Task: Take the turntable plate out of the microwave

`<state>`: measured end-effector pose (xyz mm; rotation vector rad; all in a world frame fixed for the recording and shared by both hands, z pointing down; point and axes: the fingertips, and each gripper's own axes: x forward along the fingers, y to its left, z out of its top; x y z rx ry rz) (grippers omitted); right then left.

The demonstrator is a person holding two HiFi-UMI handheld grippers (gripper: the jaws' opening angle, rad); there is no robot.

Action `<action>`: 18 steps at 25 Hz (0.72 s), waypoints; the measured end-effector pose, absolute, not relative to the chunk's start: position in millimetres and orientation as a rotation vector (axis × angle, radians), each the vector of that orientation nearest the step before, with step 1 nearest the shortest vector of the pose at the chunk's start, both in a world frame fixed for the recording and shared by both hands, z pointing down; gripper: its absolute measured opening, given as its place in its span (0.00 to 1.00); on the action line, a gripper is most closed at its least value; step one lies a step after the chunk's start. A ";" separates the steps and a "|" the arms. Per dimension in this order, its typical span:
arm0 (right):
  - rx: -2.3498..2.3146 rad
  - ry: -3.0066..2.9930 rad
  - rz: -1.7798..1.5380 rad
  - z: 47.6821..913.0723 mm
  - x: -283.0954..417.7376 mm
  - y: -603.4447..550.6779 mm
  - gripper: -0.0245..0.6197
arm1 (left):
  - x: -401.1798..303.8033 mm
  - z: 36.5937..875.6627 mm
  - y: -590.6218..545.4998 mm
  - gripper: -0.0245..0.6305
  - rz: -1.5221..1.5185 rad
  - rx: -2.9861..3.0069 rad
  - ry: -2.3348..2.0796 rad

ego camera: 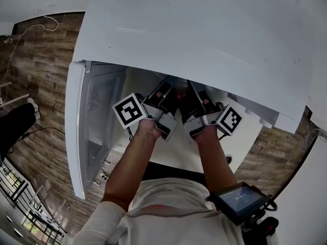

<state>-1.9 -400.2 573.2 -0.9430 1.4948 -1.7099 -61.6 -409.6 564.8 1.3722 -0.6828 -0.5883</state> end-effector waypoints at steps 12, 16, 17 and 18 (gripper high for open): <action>-0.949 1.589 -1.631 560.6 -2.2 -401.4 0.09 | -62.6 557.7 -408.8 0.09 -0.641 1.400 -0.658; -0.969 1.634 -1.608 556.5 -1.7 -401.4 0.09 | -62.2 556.4 -407.9 0.09 -0.660 1.392 -0.643; -0.966 1.639 -1.604 555.4 -1.3 -401.4 0.09 | -61.8 555.8 -407.6 0.09 -0.663 1.391 -0.642; -0.962 1.643 -1.601 554.5 -1.0 -401.3 0.09 | -61.3 555.2 -407.2 0.10 -0.666 1.391 -0.641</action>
